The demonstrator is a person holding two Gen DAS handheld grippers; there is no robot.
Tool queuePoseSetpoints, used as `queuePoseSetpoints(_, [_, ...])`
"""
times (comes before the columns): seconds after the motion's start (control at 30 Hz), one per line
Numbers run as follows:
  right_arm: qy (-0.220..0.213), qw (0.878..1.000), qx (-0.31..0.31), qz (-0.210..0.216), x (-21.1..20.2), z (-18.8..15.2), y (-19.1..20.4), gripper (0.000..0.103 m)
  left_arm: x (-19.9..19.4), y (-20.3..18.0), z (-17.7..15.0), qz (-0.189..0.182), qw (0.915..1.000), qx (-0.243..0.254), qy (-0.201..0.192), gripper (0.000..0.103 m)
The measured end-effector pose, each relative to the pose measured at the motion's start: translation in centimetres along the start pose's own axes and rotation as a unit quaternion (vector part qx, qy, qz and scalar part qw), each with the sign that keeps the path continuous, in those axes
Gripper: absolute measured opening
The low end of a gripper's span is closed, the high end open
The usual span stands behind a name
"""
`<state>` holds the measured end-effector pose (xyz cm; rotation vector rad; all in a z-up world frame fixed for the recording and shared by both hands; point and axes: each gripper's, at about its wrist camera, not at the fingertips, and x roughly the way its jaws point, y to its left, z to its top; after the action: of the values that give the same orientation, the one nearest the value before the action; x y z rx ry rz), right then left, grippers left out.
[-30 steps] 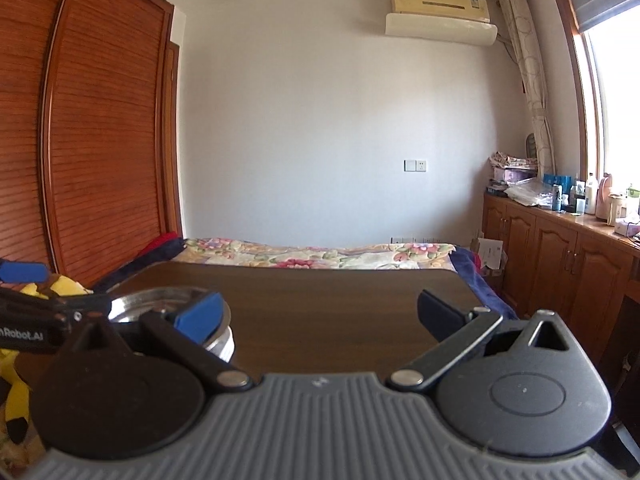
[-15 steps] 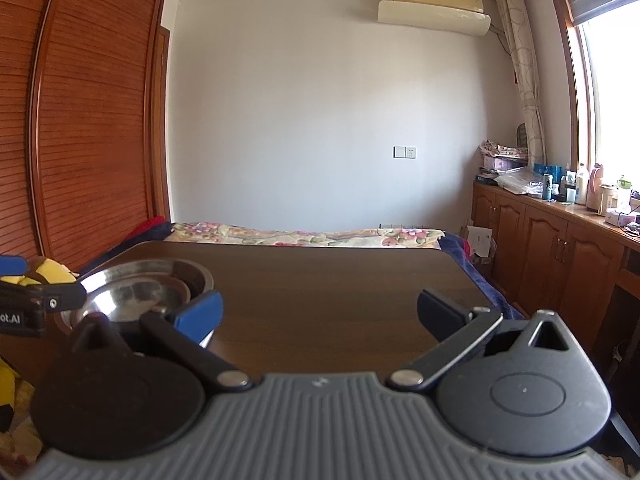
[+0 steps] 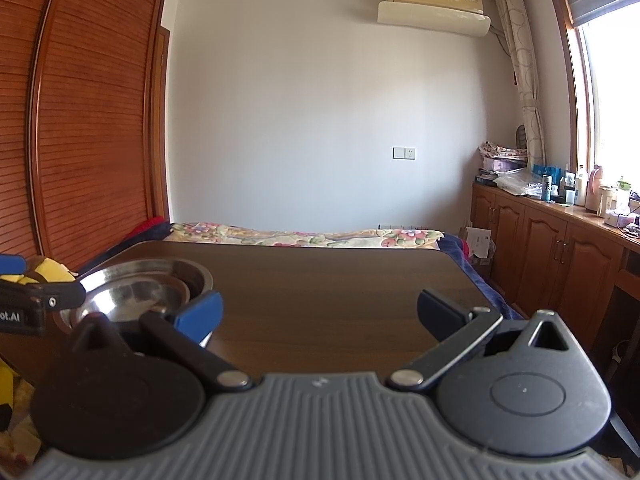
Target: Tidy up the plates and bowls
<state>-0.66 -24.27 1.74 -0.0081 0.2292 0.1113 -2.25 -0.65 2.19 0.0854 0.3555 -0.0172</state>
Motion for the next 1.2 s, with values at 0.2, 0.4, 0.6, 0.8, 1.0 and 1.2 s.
queuePoseSetpoints(0.2, [0.000,1.000,0.001,0.000,0.04,-0.04,-0.03,0.103,0.01,-0.01,-0.01,0.000,1.0000,0.000,0.001,0.103])
queuePoseSetpoints(0.4, [0.000,1.000,0.002,0.001,0.05,0.00,-0.07,0.103,0.00,-0.02,-0.01,0.000,1.0000,0.000,0.000,0.103])
queuePoseSetpoints(0.6, [0.000,1.000,0.002,0.001,0.04,0.04,-0.01,0.103,0.01,-0.03,-0.02,0.000,1.0000,0.000,0.000,0.103])
queuePoseSetpoints(0.8, [0.001,1.000,0.003,0.002,0.08,0.03,0.05,0.103,0.01,-0.03,-0.02,0.000,1.0000,0.000,0.000,0.103])
queuePoseSetpoints(1.0, [0.002,1.000,0.003,0.002,0.15,-0.08,0.11,0.103,0.01,-0.04,-0.01,0.000,1.0000,0.000,0.000,0.103])
queuePoseSetpoints(1.2, [0.002,1.000,0.003,0.002,0.17,-0.09,0.02,0.103,0.02,-0.03,-0.01,0.000,1.0000,0.000,0.001,0.103])
